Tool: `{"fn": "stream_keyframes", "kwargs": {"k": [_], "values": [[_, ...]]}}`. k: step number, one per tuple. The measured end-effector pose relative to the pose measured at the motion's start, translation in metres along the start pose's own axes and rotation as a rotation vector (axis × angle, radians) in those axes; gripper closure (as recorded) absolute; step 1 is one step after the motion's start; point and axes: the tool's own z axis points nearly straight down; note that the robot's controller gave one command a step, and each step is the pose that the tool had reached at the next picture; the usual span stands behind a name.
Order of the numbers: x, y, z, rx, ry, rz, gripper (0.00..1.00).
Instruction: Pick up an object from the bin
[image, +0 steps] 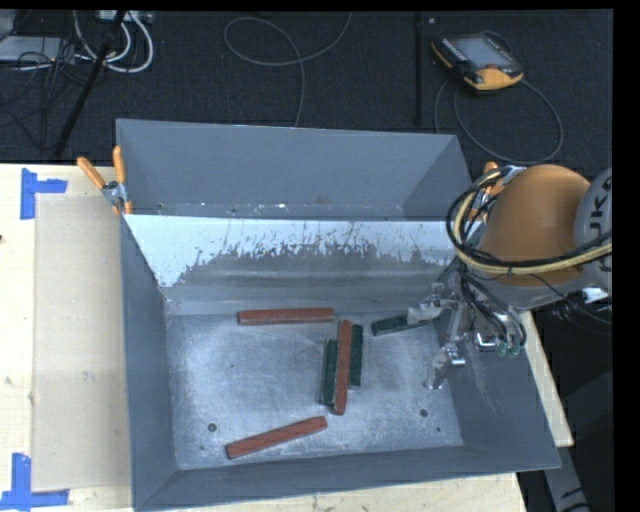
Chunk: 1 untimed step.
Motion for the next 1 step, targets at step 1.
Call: {"fn": "stream_keyframes", "kwargs": {"k": [1], "values": [[-0.0018, 0.0003, -0.0045, 0.001, -0.007, -0.002, 0.00]]}}
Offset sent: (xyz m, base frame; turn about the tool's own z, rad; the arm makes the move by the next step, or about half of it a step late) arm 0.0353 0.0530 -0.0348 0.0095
